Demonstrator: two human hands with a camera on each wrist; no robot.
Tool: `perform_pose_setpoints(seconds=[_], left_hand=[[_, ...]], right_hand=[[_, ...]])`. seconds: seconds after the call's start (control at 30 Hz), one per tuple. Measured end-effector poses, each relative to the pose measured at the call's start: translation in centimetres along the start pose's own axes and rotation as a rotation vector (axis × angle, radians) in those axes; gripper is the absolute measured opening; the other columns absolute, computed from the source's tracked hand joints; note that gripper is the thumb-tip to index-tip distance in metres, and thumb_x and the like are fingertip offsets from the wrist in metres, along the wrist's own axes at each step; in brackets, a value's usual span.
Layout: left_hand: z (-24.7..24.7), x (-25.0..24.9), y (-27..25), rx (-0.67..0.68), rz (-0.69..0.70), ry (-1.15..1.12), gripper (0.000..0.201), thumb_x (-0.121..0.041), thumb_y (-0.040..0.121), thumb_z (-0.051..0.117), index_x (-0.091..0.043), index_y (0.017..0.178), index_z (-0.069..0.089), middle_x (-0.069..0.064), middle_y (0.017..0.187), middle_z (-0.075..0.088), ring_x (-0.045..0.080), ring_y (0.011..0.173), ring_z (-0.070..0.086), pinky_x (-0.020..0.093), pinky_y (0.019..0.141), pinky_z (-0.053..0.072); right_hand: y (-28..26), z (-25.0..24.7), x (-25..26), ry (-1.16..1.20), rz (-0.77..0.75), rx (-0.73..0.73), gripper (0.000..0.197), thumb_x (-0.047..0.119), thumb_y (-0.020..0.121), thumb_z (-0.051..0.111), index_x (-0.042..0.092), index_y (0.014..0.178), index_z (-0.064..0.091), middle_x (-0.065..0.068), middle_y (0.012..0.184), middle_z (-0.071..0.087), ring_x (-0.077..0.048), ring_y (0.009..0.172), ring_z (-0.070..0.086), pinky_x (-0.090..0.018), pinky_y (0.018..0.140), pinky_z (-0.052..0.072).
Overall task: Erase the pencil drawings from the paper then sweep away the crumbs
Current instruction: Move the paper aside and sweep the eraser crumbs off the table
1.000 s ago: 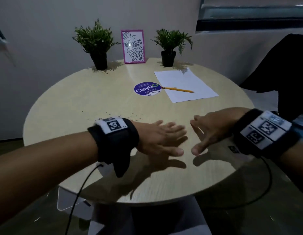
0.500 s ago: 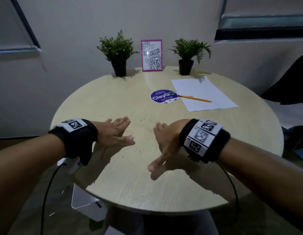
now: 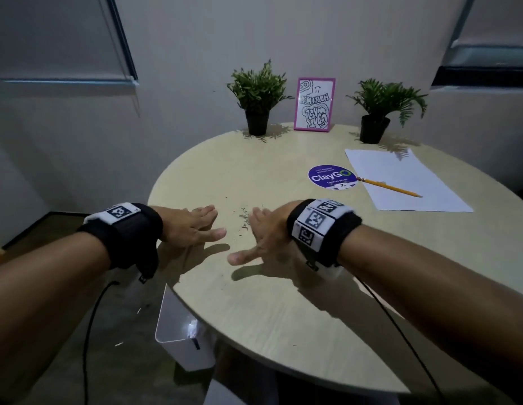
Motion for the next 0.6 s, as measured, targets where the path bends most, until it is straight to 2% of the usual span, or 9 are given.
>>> perform_pose_setpoints(seconds=[0.07, 0.17, 0.23, 0.27, 0.3, 0.4, 0.43, 0.5, 0.6], left_hand=[[0.1, 0.8, -0.4, -0.017, -0.009, -0.008, 0.117, -0.095, 0.069, 0.004, -0.018, 0.157, 0.008, -0.001, 0.167, -0.002, 0.019, 0.153, 0.011, 0.040, 0.124, 0.008], [0.3, 1.8, -1.1, -0.032, -0.035, -0.002, 0.127, -0.100, 0.058, 0.004, -0.024, 0.159, -0.002, -0.004, 0.167, -0.008, 0.020, 0.154, 0.004, 0.040, 0.125, 0.004], [0.5, 1.6, -1.5, -0.044, -0.023, -0.008, 0.122, -0.098, 0.062, 0.006, -0.026, 0.159, -0.009, -0.007, 0.165, -0.014, 0.019, 0.153, -0.004, 0.036, 0.124, -0.002], [0.8, 1.4, -1.6, -0.044, -0.003, -0.015, 0.118, -0.095, 0.065, 0.008, -0.026, 0.158, -0.010, -0.008, 0.164, -0.016, 0.019, 0.153, -0.007, 0.034, 0.123, -0.004], [1.0, 1.0, -1.7, -0.045, 0.028, -0.023, 0.119, -0.096, 0.065, 0.008, -0.025, 0.158, -0.011, -0.009, 0.164, -0.017, 0.018, 0.153, -0.009, 0.034, 0.123, -0.006], [1.6, 0.3, -1.8, -0.048, 0.107, -0.022, 0.128, -0.101, 0.058, 0.003, -0.024, 0.158, -0.010, -0.009, 0.163, -0.015, 0.011, 0.151, -0.010, 0.029, 0.122, -0.009], [1.9, 0.4, -1.7, -0.040, 0.114, -0.027, 0.124, -0.099, 0.061, 0.005, -0.024, 0.158, -0.010, -0.011, 0.163, -0.015, 0.008, 0.151, -0.009, 0.027, 0.120, -0.009], [2.3, 0.6, -1.7, -0.028, 0.124, -0.039, 0.114, -0.095, 0.069, 0.008, -0.026, 0.158, -0.010, -0.010, 0.164, -0.016, 0.006, 0.150, -0.011, 0.029, 0.121, -0.009], [2.2, 1.3, -1.7, -0.048, 0.077, 0.013, 0.111, -0.091, 0.073, 0.007, -0.022, 0.158, -0.011, -0.004, 0.165, -0.017, 0.008, 0.151, -0.012, 0.034, 0.123, -0.008]], right_hand=[[-0.1, -2.0, 1.6, 0.070, -0.085, -0.034, 0.126, 0.101, 0.065, 0.023, 0.016, 0.158, 0.015, -0.004, 0.168, 0.009, -0.027, 0.152, 0.017, -0.052, 0.122, 0.014], [0.8, -3.3, -1.7, 0.073, -0.027, -0.089, 0.141, 0.108, 0.049, 0.012, 0.016, 0.153, 0.034, -0.006, 0.166, 0.017, -0.029, 0.150, 0.025, -0.056, 0.120, 0.020], [1.6, -2.0, -4.9, 0.020, 0.056, -0.072, 0.120, 0.103, 0.063, 0.019, 0.024, 0.150, 0.043, -0.013, 0.162, 0.027, -0.036, 0.146, 0.032, -0.058, 0.117, 0.027], [1.6, -1.2, -5.4, -0.027, 0.076, -0.079, 0.102, 0.096, 0.075, 0.025, 0.030, 0.151, 0.040, -0.017, 0.160, 0.031, -0.041, 0.143, 0.035, -0.059, 0.115, 0.030], [1.9, -0.7, -5.5, -0.066, 0.081, -0.113, 0.099, 0.095, 0.077, 0.025, 0.033, 0.153, 0.033, -0.020, 0.158, 0.032, -0.042, 0.142, 0.037, -0.059, 0.114, 0.032], [2.4, -0.9, -2.5, -0.041, 0.079, -0.121, 0.137, 0.108, 0.047, 0.004, 0.028, 0.158, 0.014, -0.011, 0.167, 0.012, -0.032, 0.150, 0.025, -0.059, 0.118, 0.024], [2.4, -1.3, -0.9, -0.015, 0.020, -0.091, 0.132, 0.106, 0.052, 0.006, 0.027, 0.158, 0.012, -0.008, 0.168, 0.007, -0.029, 0.152, 0.018, -0.059, 0.120, 0.018], [1.9, -2.4, 1.1, 0.064, -0.092, -0.037, 0.111, 0.094, 0.076, 0.014, 0.022, 0.160, 0.010, -0.006, 0.168, 0.004, -0.025, 0.154, 0.010, -0.055, 0.123, 0.007], [-0.6, -3.4, -0.7, 0.118, -0.075, -0.053, 0.113, 0.090, 0.078, 0.016, 0.012, 0.159, 0.012, -0.005, 0.168, 0.004, -0.024, 0.154, 0.011, -0.049, 0.125, 0.006]])
Point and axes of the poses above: each hand's wrist, its own y-axis towards the middle knuckle, its own z-axis out of the palm, x = y × z, the point moved 6 cm from there along y, towards the middle knuckle
